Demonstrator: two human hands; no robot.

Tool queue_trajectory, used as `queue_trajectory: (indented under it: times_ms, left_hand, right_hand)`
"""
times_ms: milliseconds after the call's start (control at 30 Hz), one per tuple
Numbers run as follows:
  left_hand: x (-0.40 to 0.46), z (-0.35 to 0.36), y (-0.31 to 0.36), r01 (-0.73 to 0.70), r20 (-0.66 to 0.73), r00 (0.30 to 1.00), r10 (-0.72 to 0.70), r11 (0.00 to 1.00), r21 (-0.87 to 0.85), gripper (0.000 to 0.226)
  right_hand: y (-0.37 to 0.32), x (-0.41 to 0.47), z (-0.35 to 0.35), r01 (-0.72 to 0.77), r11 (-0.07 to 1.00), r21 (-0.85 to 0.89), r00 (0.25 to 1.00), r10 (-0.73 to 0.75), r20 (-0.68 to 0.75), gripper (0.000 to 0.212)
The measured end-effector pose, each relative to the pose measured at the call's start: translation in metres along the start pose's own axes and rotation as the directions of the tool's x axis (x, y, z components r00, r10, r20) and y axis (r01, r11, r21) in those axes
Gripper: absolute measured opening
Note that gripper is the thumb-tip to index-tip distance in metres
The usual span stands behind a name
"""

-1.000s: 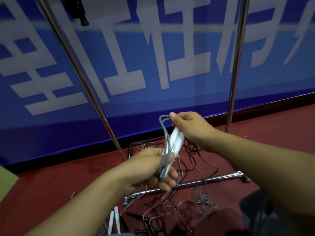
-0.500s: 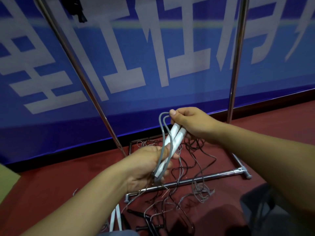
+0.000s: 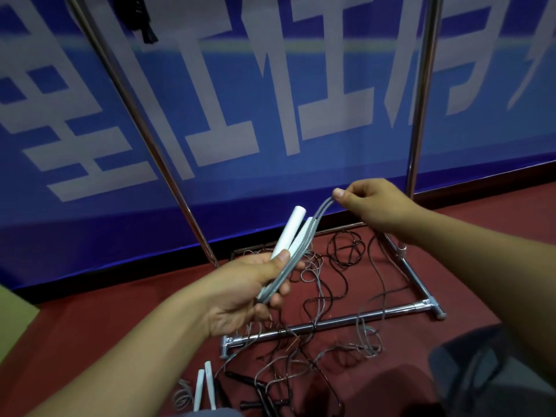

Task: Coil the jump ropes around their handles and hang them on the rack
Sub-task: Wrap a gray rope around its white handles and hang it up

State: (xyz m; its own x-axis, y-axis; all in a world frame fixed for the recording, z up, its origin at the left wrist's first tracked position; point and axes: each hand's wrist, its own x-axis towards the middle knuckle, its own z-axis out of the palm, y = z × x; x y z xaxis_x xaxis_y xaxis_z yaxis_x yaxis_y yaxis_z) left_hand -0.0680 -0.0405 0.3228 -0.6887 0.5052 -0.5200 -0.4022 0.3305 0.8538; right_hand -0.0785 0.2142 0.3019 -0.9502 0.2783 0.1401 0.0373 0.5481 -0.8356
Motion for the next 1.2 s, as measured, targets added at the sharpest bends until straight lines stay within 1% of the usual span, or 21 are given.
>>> queue_trajectory:
  times_ms: [100, 167, 267, 333, 400, 467, 533, 600, 667, 800, 900, 1000, 1033, 1100, 1200]
  left_hand:
    - [-0.001, 0.000, 0.000, -0.009, 0.059, 0.998, 0.008, 1.000, 0.017, 0.033]
    - [-0.003, 0.001, -0.001, 0.010, 0.101, 0.995, -0.009, 1.000, -0.006, 0.031]
    - [-0.005, 0.000, 0.001, 0.046, 0.166, 0.986, -0.034, 0.997, -0.068, 0.021]
    - [-0.006, 0.000, 0.003, 0.055, 0.208, 0.977, -0.041, 0.997, -0.061, 0.015]
    - [-0.007, 0.000, 0.004, 0.049, 0.214, 0.976, -0.041, 0.998, -0.034, 0.014]
    - [-0.006, 0.001, 0.003, 0.032, 0.189, 0.981, -0.030, 0.999, -0.007, 0.019]
    - [-0.005, 0.001, 0.002, 0.019, 0.173, 0.985, -0.018, 1.000, -0.001, 0.024]
    - [-0.003, 0.000, 0.001, 0.012, 0.170, 0.985, -0.012, 1.000, 0.001, 0.027]
    - [-0.003, 0.000, 0.000, 0.013, 0.168, 0.986, -0.014, 1.000, 0.011, 0.030]
    - [-0.005, 0.006, 0.000, 0.014, 0.195, 0.981, -0.019, 1.000, 0.028, 0.031]
    - [-0.005, 0.010, 0.001, 0.044, 0.241, 0.970, -0.039, 0.999, -0.015, 0.028]
    - [-0.005, 0.010, 0.000, 0.082, 0.280, 0.958, -0.062, 0.995, -0.061, 0.046]
    - [-0.004, 0.009, 0.000, 0.093, 0.290, 0.955, -0.067, 0.993, -0.078, 0.048]
    - [-0.003, 0.007, 0.000, 0.110, 0.311, 0.948, -0.069, 0.987, -0.115, 0.043]
    - [-0.003, 0.007, 0.002, 0.116, 0.314, 0.947, -0.066, 0.983, -0.145, 0.027]
  right_hand:
    - [-0.002, -0.001, 0.000, 0.006, 1.000, 0.005, 1.000, -0.006, -0.021, 0.044]
    - [-0.005, -0.002, 0.001, 0.016, 1.000, 0.013, 0.999, -0.015, -0.036, 0.043]
    - [-0.007, -0.003, 0.001, 0.021, 0.999, 0.045, 0.999, -0.018, -0.049, 0.042]
    - [-0.008, -0.003, 0.003, 0.022, 0.997, 0.067, 0.999, -0.019, -0.050, 0.043]
    - [-0.010, -0.004, 0.006, 0.022, 0.997, 0.079, 0.999, -0.018, -0.051, 0.043]
    - [-0.011, -0.004, 0.009, 0.004, 0.994, 0.108, 0.999, 0.001, -0.047, 0.043]
    - [-0.014, -0.005, 0.013, -0.042, 0.981, 0.191, 0.999, 0.045, -0.015, 0.038]
    - [-0.017, -0.006, 0.016, -0.105, 0.939, 0.326, 0.994, 0.089, 0.062, 0.034]
    - [-0.022, -0.009, 0.020, -0.155, 0.898, 0.411, 0.984, 0.105, 0.142, 0.030]
    - [-0.033, -0.018, 0.035, -0.146, 0.891, 0.430, 0.976, 0.060, 0.208, 0.033]
    - [-0.038, -0.024, 0.042, -0.101, 0.887, 0.451, 0.981, 0.015, 0.191, 0.043]
    - [-0.042, -0.027, 0.042, -0.019, 0.889, 0.458, 0.984, -0.064, 0.164, 0.049]
    - [-0.043, -0.027, 0.041, -0.005, 0.889, 0.458, 0.984, -0.078, 0.162, 0.051]
    - [-0.044, -0.028, 0.040, -0.005, 0.892, 0.451, 0.982, -0.081, 0.173, 0.053]
    - [-0.045, -0.029, 0.037, -0.028, 0.901, 0.434, 0.975, -0.072, 0.212, 0.049]
